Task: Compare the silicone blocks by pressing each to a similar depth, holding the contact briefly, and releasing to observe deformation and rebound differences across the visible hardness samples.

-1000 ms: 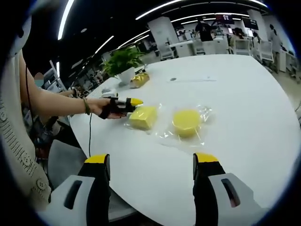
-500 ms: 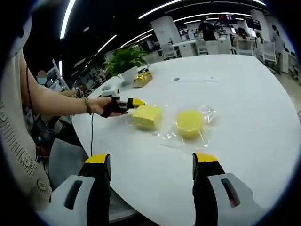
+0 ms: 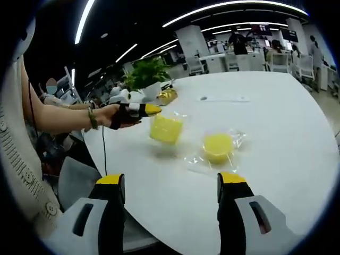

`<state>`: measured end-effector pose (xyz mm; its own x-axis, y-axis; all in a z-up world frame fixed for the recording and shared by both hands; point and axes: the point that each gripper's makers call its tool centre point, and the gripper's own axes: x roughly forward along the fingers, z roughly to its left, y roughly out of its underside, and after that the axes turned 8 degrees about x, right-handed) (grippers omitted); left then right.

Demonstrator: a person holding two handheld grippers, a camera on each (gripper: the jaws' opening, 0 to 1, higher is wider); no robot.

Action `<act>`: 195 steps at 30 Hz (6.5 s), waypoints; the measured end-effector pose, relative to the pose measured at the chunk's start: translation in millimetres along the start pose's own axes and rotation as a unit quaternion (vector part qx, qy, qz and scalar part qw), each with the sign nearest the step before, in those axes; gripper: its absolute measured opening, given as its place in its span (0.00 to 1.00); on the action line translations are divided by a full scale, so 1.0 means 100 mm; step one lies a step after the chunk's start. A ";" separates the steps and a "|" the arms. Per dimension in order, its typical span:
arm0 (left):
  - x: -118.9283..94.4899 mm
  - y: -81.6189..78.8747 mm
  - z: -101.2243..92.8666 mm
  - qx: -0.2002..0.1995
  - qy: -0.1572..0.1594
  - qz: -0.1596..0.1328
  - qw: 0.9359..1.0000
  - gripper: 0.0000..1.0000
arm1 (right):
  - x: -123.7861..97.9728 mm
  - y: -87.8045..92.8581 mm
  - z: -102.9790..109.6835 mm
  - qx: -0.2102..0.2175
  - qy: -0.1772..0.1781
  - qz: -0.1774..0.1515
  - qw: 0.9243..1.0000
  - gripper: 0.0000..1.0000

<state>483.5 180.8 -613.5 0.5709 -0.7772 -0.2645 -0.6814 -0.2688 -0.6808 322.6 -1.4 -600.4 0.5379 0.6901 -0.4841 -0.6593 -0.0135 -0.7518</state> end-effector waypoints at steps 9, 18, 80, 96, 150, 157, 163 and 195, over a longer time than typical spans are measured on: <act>-0.08 0.12 -0.43 0.042 0.022 0.031 0.998 0.00 | -0.13 -0.10 0.09 -0.027 -0.004 -0.022 0.999 0.66; -0.31 0.00 -0.92 0.098 0.049 0.030 0.994 0.00 | -0.24 -0.34 0.26 -0.067 -0.024 -0.058 0.996 0.66; -0.74 0.20 -2.48 0.282 0.215 0.164 0.920 0.00 | 0.48 -0.54 1.17 -0.283 -0.192 0.075 0.937 0.52; -0.77 0.34 -2.45 0.286 0.220 0.193 0.912 0.00 | 0.49 -0.45 1.25 -0.309 -0.208 0.073 0.925 0.23; -0.72 0.25 -2.39 0.264 0.177 0.168 0.933 0.00 | 0.53 -0.52 1.23 -0.319 -0.160 0.020 0.934 0.27; -0.73 0.23 -2.38 0.247 0.177 0.163 0.939 0.00 | 0.52 -0.56 1.23 -0.318 -0.154 0.005 0.936 0.37; -0.74 0.21 -2.35 0.244 0.173 0.154 0.942 0.00 | 0.52 -0.59 1.19 -0.318 -0.140 -0.006 0.938 0.46; -0.74 0.24 -1.78 0.166 0.116 0.098 0.974 0.00 | -0.48 -0.46 0.60 -0.208 -0.035 -0.124 0.970 0.73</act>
<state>343.1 130.5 -488.8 0.2995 -0.9129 -0.2773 -0.5592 0.0676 -0.8263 295.8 9.9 -515.6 0.6066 0.7565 -0.2443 -0.2378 -0.1205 -0.9638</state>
